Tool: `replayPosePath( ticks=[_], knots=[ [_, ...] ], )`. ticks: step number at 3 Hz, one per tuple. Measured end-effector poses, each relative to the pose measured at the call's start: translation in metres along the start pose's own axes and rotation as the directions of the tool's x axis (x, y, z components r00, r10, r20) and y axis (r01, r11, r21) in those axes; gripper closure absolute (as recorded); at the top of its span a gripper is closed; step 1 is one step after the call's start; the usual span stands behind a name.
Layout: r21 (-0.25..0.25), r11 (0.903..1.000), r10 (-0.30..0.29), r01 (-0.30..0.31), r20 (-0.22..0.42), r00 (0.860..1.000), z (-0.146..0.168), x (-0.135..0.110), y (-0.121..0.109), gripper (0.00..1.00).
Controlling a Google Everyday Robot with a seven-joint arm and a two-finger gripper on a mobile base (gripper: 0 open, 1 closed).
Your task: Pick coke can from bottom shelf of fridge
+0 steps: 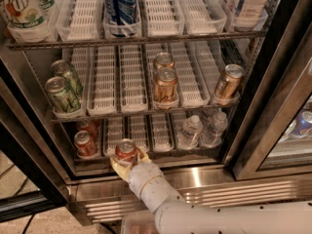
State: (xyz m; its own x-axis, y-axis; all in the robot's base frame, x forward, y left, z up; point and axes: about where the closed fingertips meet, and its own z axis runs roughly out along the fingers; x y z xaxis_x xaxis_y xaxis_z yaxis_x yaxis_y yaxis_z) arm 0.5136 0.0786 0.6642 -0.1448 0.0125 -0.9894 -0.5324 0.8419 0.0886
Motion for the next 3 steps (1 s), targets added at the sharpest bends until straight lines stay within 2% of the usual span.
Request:
replayPosePath(
  ticks=[1,3],
  knots=[
    [-0.043,0.9981,0.045,-0.045,-0.008,0.999,-0.0138,-0.0018,-0.0037,1.00],
    [-0.063,0.9967,0.050,-0.052,-0.023,0.998,-0.0118,-0.0064,-0.0095,1.00]
  ],
)
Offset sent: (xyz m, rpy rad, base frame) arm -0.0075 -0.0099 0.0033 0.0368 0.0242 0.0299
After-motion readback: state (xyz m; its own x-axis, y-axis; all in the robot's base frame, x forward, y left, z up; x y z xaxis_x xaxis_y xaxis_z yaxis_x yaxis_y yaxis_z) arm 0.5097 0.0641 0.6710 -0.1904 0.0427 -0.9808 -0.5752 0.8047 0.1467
